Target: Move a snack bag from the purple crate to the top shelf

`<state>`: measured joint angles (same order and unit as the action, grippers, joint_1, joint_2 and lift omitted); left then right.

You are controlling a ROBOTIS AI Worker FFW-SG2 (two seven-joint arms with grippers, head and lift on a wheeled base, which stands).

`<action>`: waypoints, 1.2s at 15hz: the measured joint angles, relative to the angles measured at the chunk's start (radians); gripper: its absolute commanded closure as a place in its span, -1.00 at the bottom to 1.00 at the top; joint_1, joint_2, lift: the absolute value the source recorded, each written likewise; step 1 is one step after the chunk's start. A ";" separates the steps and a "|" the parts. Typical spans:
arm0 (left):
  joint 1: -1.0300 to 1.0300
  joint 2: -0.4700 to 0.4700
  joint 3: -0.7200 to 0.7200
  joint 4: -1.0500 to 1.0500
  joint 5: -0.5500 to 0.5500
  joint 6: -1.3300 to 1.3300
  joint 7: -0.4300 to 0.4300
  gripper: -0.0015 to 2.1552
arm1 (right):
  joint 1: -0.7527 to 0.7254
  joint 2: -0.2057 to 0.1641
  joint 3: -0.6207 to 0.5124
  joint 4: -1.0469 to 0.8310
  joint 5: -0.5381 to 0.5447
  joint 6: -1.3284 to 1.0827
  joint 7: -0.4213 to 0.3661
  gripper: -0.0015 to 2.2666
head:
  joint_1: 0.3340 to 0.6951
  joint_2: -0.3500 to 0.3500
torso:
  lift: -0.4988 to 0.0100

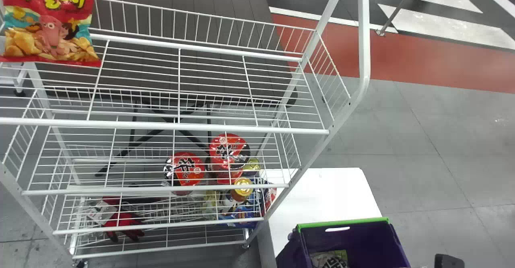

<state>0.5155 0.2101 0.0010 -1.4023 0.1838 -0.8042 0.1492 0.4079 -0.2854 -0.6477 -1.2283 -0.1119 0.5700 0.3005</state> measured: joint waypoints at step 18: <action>0.008 -0.003 -0.009 -0.030 -0.053 0.138 -0.017 -0.89 | -0.005 0.002 0.017 0.020 0.000 -0.057 0.000 0.98 | 1.00 -1.00 | 0.93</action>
<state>0.5231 0.2070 -0.0077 -1.4326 0.1304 -0.6664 0.1319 0.4034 -0.2837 -0.6308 -1.2085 -0.1120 0.5132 0.3005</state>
